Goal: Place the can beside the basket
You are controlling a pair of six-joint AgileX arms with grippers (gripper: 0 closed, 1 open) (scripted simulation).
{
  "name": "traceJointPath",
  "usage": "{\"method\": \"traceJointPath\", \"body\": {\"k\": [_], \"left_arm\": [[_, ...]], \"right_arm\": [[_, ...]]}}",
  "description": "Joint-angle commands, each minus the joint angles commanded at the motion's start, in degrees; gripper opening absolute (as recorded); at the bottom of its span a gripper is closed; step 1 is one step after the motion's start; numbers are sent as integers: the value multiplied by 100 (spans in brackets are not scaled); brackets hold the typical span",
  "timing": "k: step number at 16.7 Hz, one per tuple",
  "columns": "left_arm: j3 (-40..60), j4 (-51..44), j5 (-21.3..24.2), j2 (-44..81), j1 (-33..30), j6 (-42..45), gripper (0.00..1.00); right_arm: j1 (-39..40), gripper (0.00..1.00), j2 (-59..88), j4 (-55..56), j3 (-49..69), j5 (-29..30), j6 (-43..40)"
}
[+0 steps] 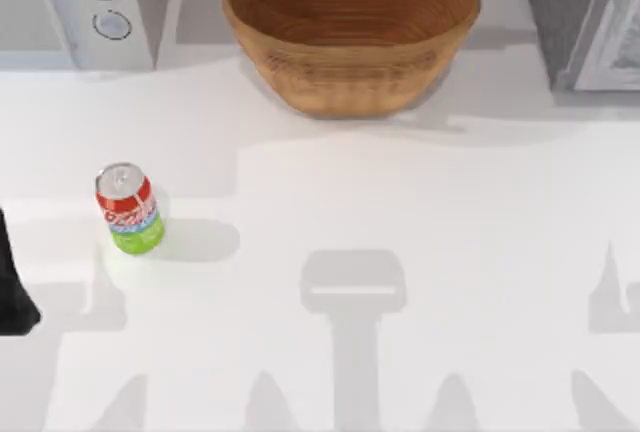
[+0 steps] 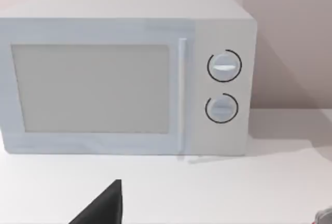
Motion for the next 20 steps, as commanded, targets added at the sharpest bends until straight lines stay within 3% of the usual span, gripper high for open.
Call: {"method": "traceJointPath", "body": {"k": [4,9,20], "left_arm": [[172,-75,2,170,-57,74,100],[1433,-844,-19,1566,-396,620,100],[5484,-4963,-35,7618,-1227,2399,100]], "right_arm": [[0,100,0,0,0,0,0],[0,100,0,0,0,0,0],[0,100,0,0,0,0,0]]}}
